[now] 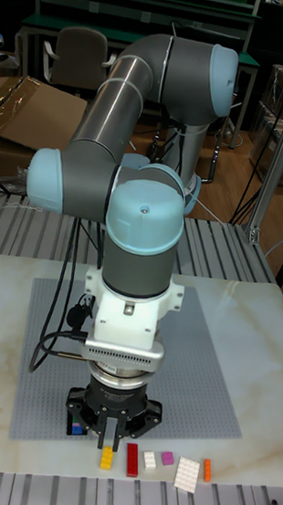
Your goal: Stack small Lego blocks one on top of the other
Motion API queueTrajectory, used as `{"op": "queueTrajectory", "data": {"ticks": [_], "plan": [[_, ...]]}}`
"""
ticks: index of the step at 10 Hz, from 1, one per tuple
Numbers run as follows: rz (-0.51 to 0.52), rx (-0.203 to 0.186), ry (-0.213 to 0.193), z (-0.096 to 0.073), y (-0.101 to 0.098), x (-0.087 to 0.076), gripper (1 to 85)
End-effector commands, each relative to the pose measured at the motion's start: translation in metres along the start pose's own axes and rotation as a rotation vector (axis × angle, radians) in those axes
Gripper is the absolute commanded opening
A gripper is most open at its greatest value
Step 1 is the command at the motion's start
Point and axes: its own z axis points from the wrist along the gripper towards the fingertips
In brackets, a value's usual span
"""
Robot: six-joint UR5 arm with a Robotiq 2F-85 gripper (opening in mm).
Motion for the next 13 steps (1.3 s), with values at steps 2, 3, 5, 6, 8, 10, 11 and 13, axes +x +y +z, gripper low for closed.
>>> {"op": "queueTrajectory", "data": {"ticks": [2, 3, 5, 6, 8, 10, 11, 13], "plan": [[0.02, -0.023, -0.02, 0.011, 0.005, 0.0, 26.7], [0.021, -0.027, -0.028, 0.014, 0.005, -0.001, 27.0], [0.013, -0.027, -0.045, 0.023, 0.001, -0.004, 30.3], [0.013, -0.029, -0.048, 0.025, 0.001, -0.004, 31.0], [0.012, -0.032, -0.052, 0.027, 0.002, -0.004, 31.0], [0.012, -0.032, -0.055, 0.029, 0.004, -0.004, 31.3], [0.012, -0.034, -0.057, 0.03, 0.005, -0.004, 31.3], [0.012, -0.034, -0.057, 0.032, 0.005, -0.003, 31.3]]}}
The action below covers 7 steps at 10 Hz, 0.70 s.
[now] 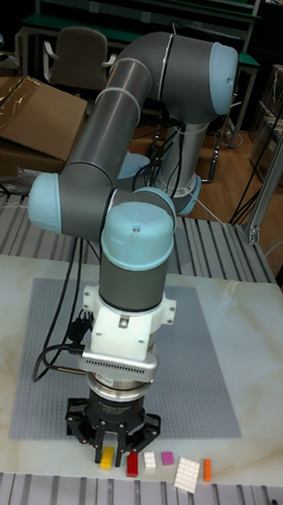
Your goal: Stack small Lego blocks one on top of the other
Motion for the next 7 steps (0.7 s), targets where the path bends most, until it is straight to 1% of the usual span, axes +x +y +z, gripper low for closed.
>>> {"op": "queueTrajectory", "data": {"ticks": [1, 2, 3, 6, 7], "plan": [[0.007, -0.009, 0.004, 0.0017, 0.0011, 0.0016, 31.0], [0.011, -0.003, 0.025, 0.0019, -0.0005, 0.0067, 29.7], [0.01, 0.005, 0.028, 0.0029, -0.0035, 0.0077, 28.7], [0.013, 0.004, 0.032, 0.003, -0.0036, 0.0085, 28.3], [0.014, 0.01, 0.036, 0.0025, -0.0053, 0.0089, 27.3]]}}
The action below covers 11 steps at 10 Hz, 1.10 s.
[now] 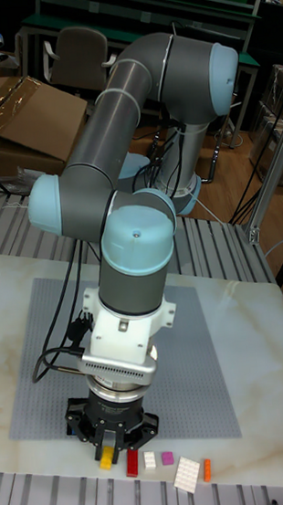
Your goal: Stack small Lego blocks one on top of the other
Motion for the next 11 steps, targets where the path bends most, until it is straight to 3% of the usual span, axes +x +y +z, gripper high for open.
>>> {"op": "queueTrajectory", "data": {"ticks": [1, 2, 5, 11], "plan": [[0.016, 0.0, 0.009, -0.001, -0.002, 0.001, 24.3], [0.024, 0.011, 0.012, -0.002, -0.004, 0.002, 13.7], [0.036, 0.019, 0.018, -0.006, 0.0, 0.002, 2.7], [-0.047, 0.079, 0.053, -0.04, -0.023, 0.0, 1.0]]}}
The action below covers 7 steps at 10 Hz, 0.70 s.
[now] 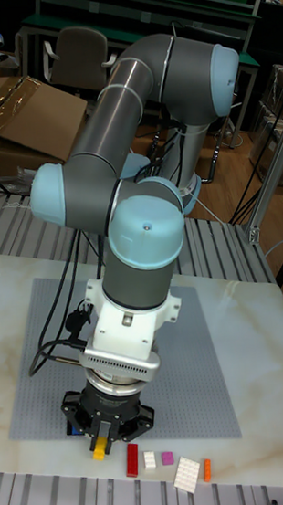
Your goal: Stack small Lego blocks one on top of the other
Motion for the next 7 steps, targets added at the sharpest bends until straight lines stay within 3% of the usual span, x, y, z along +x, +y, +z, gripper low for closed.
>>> {"op": "queueTrajectory", "data": {"ticks": [1, 4, 7], "plan": [[-0.031, 0.015, 0.022, -0.019, -0.01, 0.002, 1.0], [-0.09, 0.051, 0.044, -0.027, -0.026, 0.009, 1.0], [-0.111, 0.054, 0.066, -0.035, -0.035, 0.02, 1.0]]}}
